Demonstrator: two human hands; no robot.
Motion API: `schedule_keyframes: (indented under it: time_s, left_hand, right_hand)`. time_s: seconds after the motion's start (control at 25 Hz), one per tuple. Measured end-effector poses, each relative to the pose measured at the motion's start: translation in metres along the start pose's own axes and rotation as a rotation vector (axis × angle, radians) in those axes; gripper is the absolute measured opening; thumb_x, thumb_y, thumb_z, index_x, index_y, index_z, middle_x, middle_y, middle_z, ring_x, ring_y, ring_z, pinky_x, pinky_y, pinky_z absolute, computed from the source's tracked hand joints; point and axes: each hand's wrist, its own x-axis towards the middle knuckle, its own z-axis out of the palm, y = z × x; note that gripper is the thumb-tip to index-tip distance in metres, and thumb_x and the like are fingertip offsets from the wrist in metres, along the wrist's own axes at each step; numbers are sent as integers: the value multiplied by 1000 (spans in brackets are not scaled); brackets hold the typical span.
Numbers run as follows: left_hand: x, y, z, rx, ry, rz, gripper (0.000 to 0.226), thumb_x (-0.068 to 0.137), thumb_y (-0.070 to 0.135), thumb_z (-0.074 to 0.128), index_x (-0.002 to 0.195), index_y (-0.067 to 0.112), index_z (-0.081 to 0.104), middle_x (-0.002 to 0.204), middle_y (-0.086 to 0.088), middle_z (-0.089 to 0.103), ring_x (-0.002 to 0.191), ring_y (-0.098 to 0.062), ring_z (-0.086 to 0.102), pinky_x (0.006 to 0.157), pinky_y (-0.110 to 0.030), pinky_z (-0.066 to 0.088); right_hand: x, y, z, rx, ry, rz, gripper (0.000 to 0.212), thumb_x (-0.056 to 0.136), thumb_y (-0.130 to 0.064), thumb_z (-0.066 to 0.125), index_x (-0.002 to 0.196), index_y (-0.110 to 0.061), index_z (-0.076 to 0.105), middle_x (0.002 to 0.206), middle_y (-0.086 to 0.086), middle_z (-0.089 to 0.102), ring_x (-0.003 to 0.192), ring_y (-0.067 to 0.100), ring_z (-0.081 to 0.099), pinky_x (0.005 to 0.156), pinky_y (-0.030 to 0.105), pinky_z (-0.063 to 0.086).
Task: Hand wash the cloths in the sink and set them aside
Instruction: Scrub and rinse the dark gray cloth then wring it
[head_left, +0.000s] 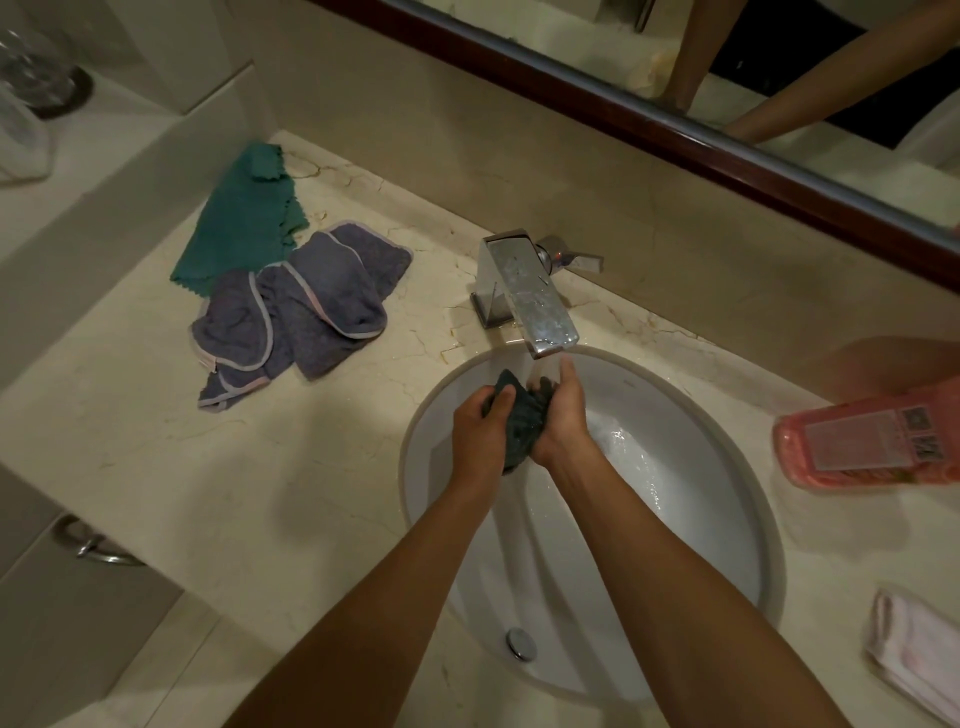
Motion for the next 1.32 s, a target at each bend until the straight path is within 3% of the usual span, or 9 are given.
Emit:
schedule_keyframes:
  time_s: [0.16,0.28,0.36,0.52,0.8,0.96,1.08,1.2,1.32]
  left_hand:
    - [3,4,-2,-85,11,-94,26,105,40,44,121,29,60,113,-1,66,102,-19,63,87,-38,54]
    - [5,13,-3,-53,11,-37,33,104,36,42,129,25,60,121,-7,66,106,-20,64,92,-39,54]
    - [12,16,-5,12,24,20,36,104,23,47,139,24,56,134,-5,62,120,-20,59,103,-40,50]
    - [19,17,-7,-150,-52,-78,60,100,1,50,152,29,39,152,-5,47,137,-26,48,111,-50,45]
    - [24,24,4,-194,-82,-105,50,105,16,47,150,31,35,149,-9,45,128,-28,53,98,-45,54]
    - [12,18,8,-152,-94,-96,40,107,32,42,147,28,36,137,-4,53,112,-25,61,61,-26,58]
    - [5,10,12,-122,23,-172,36,104,39,47,130,14,48,125,-15,63,105,-30,66,72,-37,59]
    - [3,10,14,-150,-74,-391,55,101,58,41,120,12,66,106,-15,73,93,-29,72,74,-40,60]
    - [4,11,13,-170,-162,-589,75,94,75,35,119,13,68,107,-14,74,96,-31,71,81,-45,59]
  right_hand:
    - [-4,2,-14,-342,-159,-45,42,89,-60,58,101,-22,71,94,3,78,91,22,74,67,34,59]
    - [-6,4,-24,-512,-226,-18,45,86,-58,67,113,-22,70,96,3,78,97,26,73,79,41,60]
    - [-4,-1,-30,-460,-184,-15,44,88,-48,70,114,-13,68,101,10,77,99,31,72,91,45,55]
    - [-5,-12,-40,-138,-157,-67,33,99,-44,55,109,-14,66,102,12,77,94,26,74,84,39,56]
    - [-10,-14,-38,270,-305,-77,44,107,-41,38,128,-9,59,124,21,69,123,36,61,102,46,50]
    - [-14,-14,-30,342,-267,-85,43,107,-34,40,136,-6,53,139,23,58,133,34,53,114,44,39]
    - [-19,-11,-26,341,-240,-114,30,107,-23,41,130,-9,54,138,22,59,131,34,54,113,44,41]
    - [-20,-7,-27,270,-242,-152,29,104,-7,44,131,-13,53,122,18,66,114,33,63,98,44,51]
    - [-17,-3,-28,191,-189,-131,22,102,-9,52,121,-14,61,111,16,71,112,33,65,100,49,51]
